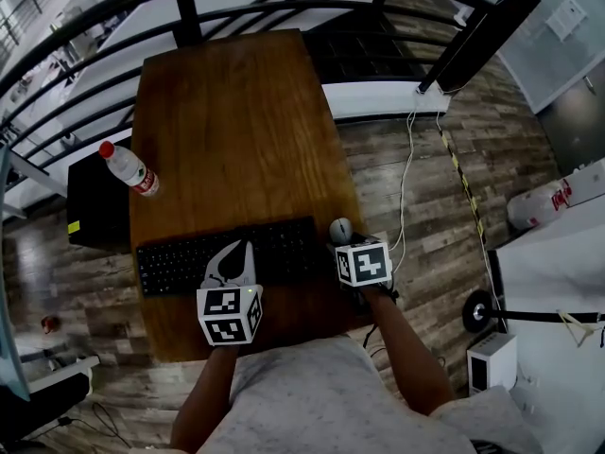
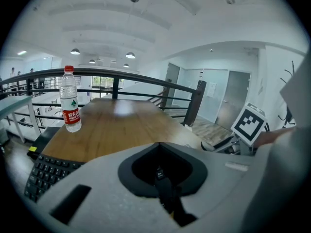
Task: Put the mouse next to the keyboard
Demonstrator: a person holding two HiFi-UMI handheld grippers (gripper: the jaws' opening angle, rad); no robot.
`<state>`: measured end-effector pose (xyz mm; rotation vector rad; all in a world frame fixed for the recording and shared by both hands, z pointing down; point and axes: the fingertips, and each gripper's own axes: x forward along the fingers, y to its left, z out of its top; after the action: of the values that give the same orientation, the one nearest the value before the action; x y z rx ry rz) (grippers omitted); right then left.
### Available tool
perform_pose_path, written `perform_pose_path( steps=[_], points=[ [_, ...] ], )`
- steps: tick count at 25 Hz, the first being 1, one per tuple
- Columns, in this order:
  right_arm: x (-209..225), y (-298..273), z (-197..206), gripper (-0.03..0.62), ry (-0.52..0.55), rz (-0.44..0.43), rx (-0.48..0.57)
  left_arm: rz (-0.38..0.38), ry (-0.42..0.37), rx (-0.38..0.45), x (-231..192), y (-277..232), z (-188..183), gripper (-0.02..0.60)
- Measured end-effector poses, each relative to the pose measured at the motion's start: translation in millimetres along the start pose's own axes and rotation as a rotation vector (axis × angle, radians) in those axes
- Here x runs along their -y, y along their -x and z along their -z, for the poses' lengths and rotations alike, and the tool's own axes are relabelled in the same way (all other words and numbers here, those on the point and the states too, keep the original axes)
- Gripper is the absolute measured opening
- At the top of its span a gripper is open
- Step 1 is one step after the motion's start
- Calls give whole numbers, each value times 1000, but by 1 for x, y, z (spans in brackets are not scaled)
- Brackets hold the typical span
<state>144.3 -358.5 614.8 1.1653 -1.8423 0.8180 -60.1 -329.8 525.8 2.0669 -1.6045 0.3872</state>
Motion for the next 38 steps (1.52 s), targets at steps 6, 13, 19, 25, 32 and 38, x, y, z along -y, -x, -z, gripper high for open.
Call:
perform_pose_path(
  steps=[6, 13, 19, 25, 32, 38],
  points=[
    [0, -5, 0, 287, 8, 3, -10, -23, 4, 1, -3, 4, 0, -5],
    [-1, -8, -5, 290, -8, 41, 18, -49, 10, 1, -12, 10, 2, -5],
    [-1, -9, -6, 291, -22, 76, 37, -50, 4, 5, -11, 14, 3, -5],
    [-1, -4, -7, 301, -57, 58, 76, -51, -3, 9, -11, 21, 3, -5],
    [0, 5, -8, 290, -56, 62, 102, -44, -8, 15, -11, 27, 2, -5],
    [-8, 29, -29, 250, -32, 53, 184, -55, -9, 42, -19, 34, -16, -5]
  ],
)
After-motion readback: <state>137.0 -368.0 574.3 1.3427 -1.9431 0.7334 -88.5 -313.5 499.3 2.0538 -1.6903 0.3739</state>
